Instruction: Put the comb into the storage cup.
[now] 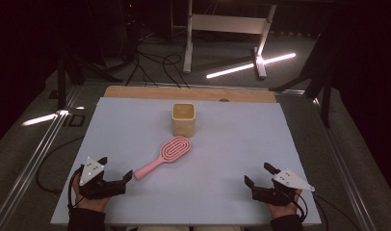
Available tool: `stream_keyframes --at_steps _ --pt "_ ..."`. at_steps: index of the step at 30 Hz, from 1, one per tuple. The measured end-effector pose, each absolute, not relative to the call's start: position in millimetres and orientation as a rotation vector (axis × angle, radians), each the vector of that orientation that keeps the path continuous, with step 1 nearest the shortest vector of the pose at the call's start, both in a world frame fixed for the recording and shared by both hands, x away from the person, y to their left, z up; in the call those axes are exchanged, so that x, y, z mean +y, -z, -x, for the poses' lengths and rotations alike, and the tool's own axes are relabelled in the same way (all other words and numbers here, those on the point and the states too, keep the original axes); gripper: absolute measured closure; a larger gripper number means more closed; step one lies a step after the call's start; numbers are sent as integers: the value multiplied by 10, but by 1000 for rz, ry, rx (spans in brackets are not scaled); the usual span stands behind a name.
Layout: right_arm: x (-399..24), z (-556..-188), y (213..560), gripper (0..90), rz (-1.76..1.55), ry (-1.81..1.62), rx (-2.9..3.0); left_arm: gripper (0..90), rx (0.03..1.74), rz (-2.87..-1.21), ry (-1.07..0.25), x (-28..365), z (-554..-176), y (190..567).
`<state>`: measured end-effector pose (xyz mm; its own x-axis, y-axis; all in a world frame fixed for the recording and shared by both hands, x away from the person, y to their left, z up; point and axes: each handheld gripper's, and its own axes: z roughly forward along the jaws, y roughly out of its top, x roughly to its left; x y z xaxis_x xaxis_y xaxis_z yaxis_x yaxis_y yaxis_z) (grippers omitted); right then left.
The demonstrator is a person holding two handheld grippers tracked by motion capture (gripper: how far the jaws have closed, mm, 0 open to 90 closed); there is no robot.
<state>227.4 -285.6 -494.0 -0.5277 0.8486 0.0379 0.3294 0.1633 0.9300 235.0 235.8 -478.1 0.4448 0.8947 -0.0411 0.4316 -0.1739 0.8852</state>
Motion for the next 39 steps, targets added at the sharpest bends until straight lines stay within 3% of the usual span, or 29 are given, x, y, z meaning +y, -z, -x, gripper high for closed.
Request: stream_keyframes --at_steps 12,39 --pt "-2860 -2276 4945 99 -1115 -1349 1943 0 1113 -1826 -618 2194 -2577 4552" --pt "-2895 -2283 4945 99 -1131 -1356 1930 0 1135 -2220 -511 1526 -3303 4556"
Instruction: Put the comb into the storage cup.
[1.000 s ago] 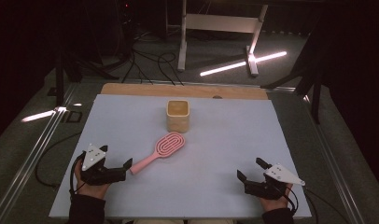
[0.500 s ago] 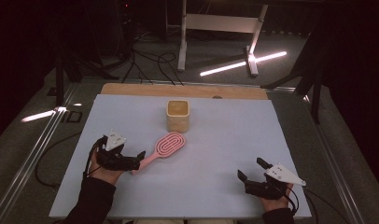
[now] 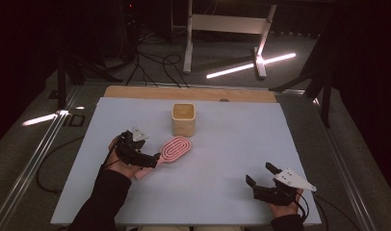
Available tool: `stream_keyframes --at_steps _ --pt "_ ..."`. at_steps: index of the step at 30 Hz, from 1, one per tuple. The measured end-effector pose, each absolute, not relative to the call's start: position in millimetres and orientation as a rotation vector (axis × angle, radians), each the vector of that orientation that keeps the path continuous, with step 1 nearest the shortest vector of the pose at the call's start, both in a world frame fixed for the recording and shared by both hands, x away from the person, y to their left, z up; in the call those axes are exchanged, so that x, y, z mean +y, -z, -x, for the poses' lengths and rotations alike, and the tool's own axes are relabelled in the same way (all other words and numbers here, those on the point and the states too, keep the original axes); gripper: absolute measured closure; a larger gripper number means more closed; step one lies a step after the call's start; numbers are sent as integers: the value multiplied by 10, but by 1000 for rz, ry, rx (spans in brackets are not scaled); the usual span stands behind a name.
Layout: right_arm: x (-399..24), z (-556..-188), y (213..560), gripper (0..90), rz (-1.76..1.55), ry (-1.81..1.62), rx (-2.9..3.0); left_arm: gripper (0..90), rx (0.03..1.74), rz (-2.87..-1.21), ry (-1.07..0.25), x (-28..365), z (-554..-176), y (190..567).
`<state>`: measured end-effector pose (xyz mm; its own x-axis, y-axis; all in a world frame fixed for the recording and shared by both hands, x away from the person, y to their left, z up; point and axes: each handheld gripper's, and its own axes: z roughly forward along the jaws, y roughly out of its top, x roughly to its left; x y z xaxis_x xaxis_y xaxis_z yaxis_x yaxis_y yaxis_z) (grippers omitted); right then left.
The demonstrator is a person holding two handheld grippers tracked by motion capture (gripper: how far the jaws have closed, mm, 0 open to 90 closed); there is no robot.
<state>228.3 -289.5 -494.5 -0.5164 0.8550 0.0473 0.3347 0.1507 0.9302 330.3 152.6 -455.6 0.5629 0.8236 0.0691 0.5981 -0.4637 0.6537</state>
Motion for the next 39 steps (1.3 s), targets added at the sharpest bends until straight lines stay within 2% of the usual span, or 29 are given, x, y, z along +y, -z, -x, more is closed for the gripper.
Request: stream_keyframes --at_steps 16,29,33,35,39 --pt "-2919 -2276 4935 99 -1139 -1350 1923 0 1155 -2442 -388 1209 -3483 4768" --pt "-2924 -2282 4939 99 -1146 -1344 1925 51 1119 -2591 -246 1161 -3530 4822" --pt "-2925 -2282 4939 99 -1152 -1341 1925 143 1104 -2647 -269 1136 -3531 4837" --pt "-2928 -2283 4940 99 -1154 -1342 1924 160 1090 -2678 -265 1118 -3526 4849" --pt "-2930 -2286 4942 99 -1155 -1339 1922 277 1080 -2694 -266 1087 -3520 4854"
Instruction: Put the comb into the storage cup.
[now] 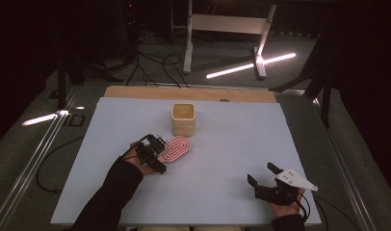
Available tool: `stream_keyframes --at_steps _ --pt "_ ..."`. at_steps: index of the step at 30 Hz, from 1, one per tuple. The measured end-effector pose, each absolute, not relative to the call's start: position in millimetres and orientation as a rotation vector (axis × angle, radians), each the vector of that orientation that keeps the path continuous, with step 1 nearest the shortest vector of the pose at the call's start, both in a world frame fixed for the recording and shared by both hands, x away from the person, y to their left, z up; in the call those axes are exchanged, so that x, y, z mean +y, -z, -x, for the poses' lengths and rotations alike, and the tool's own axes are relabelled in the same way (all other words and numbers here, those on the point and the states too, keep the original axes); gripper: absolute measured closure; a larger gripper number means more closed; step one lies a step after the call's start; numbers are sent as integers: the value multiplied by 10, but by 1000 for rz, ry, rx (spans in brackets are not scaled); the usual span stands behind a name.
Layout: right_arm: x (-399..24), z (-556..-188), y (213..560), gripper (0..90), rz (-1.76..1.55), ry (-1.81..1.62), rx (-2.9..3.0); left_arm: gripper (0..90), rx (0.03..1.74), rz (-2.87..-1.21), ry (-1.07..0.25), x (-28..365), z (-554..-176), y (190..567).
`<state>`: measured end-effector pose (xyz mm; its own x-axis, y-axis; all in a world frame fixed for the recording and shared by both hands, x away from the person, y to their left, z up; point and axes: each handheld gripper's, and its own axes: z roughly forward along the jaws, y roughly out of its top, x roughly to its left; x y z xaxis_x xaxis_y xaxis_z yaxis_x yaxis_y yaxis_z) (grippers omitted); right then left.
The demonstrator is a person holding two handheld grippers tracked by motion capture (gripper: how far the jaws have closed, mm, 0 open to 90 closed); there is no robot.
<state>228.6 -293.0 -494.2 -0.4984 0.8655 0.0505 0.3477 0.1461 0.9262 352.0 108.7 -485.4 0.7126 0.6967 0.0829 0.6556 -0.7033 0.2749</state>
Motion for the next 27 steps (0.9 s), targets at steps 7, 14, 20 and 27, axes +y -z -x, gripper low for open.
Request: stream_keyframes --at_steps 7,14,20,27 --pt "-2933 -2288 4943 100 -1161 -1334 1923 484 1076 -2746 -223 1030 -3558 4854" --pt "-2940 -2291 4946 99 -1160 -1336 1926 591 1100 -2767 -166 1009 -3598 4867" --pt "-2932 -2288 4945 100 -1165 -1330 1928 659 1122 -2750 -97 1028 -3627 4868" --pt "-2932 -2293 4949 99 -1160 -1329 1930 696 1126 -2735 -65 1043 -3638 4861"
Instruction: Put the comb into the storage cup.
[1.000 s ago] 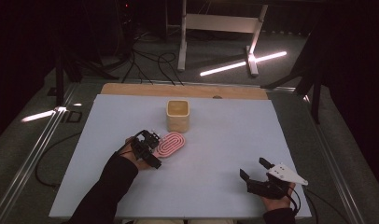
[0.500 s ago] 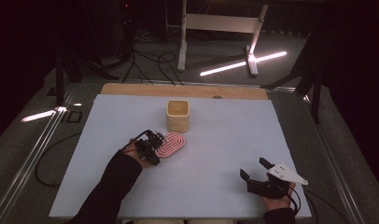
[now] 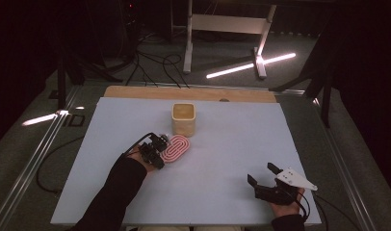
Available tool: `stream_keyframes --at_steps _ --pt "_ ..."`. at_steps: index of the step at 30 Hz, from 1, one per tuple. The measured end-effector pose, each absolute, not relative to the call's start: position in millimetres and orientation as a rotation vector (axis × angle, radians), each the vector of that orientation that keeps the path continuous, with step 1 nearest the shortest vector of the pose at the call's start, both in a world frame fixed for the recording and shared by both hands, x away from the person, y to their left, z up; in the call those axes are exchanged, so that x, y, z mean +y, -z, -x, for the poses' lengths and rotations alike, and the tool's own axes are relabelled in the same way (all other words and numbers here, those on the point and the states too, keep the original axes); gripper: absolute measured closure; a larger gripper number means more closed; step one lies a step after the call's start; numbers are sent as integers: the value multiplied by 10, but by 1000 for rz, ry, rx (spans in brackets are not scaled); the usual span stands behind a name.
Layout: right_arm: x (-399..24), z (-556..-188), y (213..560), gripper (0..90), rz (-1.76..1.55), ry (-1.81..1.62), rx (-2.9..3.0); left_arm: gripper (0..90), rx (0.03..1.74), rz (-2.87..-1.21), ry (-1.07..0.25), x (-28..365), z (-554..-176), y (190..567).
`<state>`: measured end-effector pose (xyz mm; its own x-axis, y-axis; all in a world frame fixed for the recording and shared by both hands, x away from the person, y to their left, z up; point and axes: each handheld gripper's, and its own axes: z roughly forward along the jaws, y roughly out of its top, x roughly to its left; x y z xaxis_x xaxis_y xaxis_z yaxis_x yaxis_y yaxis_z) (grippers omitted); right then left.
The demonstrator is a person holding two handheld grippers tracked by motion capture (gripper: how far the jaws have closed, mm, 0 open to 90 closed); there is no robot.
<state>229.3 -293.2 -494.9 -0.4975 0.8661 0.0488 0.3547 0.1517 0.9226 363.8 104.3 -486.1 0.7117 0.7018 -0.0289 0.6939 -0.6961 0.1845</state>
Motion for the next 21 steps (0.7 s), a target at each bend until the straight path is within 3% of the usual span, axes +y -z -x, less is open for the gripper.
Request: stream_keyframes --at_steps 21 --pt "-2937 -2297 4952 100 -1164 -1336 1936 700 1102 -2613 -196 1136 -3478 4629"
